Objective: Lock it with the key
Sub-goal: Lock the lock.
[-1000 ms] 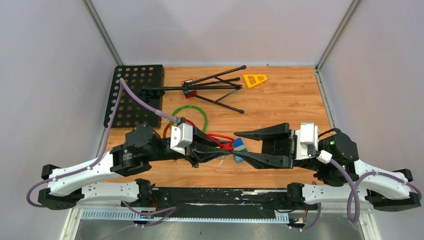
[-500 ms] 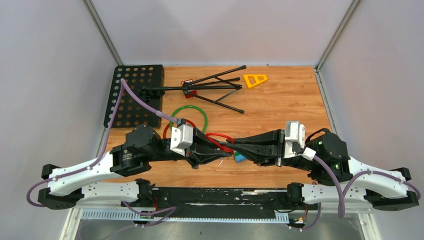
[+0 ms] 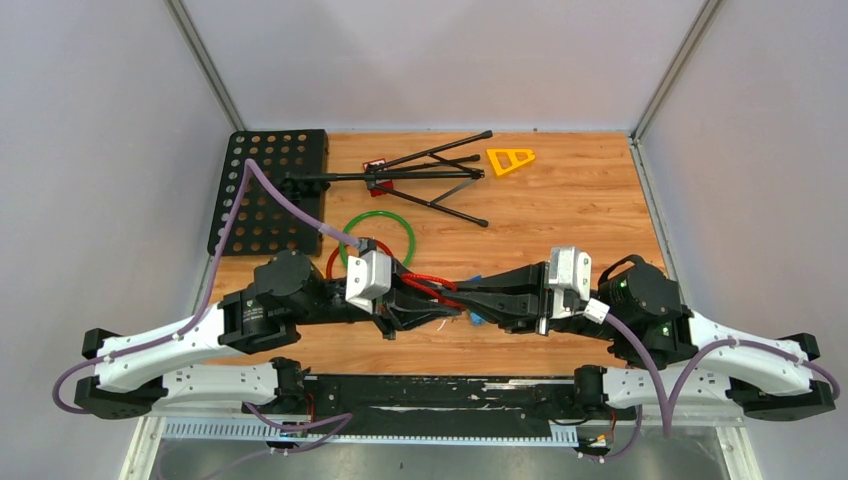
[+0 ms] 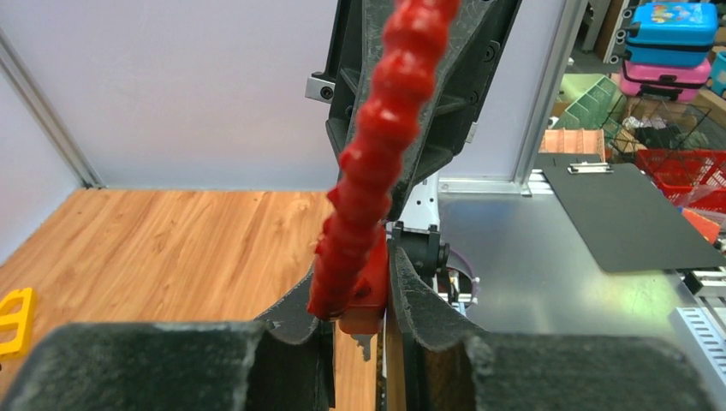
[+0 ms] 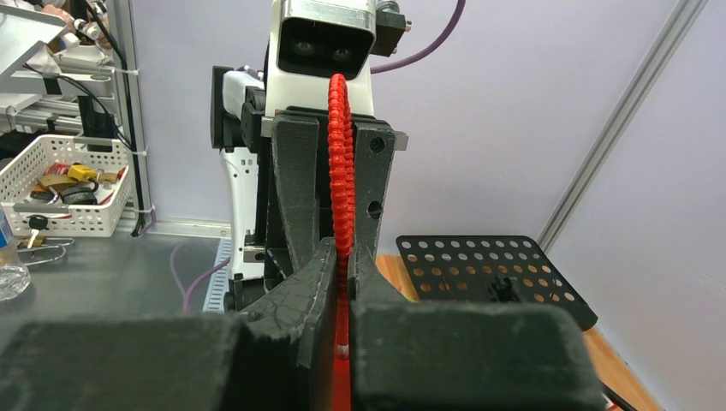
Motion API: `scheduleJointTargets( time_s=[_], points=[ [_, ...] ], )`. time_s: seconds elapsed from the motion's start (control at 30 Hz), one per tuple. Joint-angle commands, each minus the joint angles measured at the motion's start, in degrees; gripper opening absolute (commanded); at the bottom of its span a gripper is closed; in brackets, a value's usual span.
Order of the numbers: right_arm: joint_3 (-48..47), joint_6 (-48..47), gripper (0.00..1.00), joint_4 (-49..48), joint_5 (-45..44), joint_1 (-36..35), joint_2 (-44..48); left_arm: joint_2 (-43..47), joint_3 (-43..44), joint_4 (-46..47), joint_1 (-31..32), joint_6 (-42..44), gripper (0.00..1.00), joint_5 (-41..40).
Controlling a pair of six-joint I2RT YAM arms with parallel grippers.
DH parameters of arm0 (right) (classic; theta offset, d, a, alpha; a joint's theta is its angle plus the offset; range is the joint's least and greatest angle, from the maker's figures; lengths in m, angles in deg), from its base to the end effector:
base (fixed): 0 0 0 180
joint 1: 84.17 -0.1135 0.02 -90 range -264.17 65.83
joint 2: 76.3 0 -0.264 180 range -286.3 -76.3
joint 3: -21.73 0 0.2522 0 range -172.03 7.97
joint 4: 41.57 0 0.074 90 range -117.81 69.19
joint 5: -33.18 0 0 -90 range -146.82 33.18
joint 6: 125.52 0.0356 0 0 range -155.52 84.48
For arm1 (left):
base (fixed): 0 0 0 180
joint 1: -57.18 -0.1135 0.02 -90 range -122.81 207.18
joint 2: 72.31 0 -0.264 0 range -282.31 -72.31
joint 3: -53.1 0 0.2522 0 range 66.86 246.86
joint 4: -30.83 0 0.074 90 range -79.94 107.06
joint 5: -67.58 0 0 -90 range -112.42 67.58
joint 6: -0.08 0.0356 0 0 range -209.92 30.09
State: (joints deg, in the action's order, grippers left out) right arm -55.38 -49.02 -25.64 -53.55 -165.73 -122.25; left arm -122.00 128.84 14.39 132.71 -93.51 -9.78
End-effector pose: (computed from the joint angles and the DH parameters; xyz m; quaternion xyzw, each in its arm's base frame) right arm 0.0212 0.1565 0.4625 -0.4630 0.3931 0.4588 0.6485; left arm 0.0382 -0.1791 0.4437 0.4448 0.4698 -0.5383 0.5401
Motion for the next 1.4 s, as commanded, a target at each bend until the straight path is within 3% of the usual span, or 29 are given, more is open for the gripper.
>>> scheduleJointTargets(
  time_s=[0.0, 0.57, 0.63, 0.77, 0.87, 1.1, 1.37],
  points=[
    [4.06, 1.35, 0.00, 7.41, 2.21, -0.32, -0.43, 0.78, 2.46, 5.12, 0.08, 0.95, 0.00, -3.21],
    [12.01, 2.87, 0.00, 4.97, -4.79, -0.34, 1.49, 5.57, -0.39, 10.12, 0.06, -0.01, 0.00, -9.48],
    [11.90, 2.58, 0.07, 3.21, -6.91, -0.31, 1.73, 5.66, -0.65, 10.21, 0.06, 0.08, 0.00, -9.91],
    [7.51, 0.87, 0.41, 0.94, -8.93, -0.32, 1.57, 6.42, -1.86, 11.30, 0.06, -0.24, 0.00, -12.14],
    [5.34, -0.07, 0.49, -1.62, -8.55, -0.35, 1.57, 7.91, -2.54, 12.07, 0.06, -0.57, 0.00, -15.31],
    [6.82, 0.23, 0.50, -15.25, -7.45, -0.31, 1.83, 13.81, -4.68, 18.45, 0.06, -1.15, 0.00, -20.38],
    [0.44, 7.73, 0.43, -19.93, -4.19, 0.15, -4.83, 13.68, -3.47, 22.45, 0.06, -4.02, 0.00, -11.74]
  ],
)
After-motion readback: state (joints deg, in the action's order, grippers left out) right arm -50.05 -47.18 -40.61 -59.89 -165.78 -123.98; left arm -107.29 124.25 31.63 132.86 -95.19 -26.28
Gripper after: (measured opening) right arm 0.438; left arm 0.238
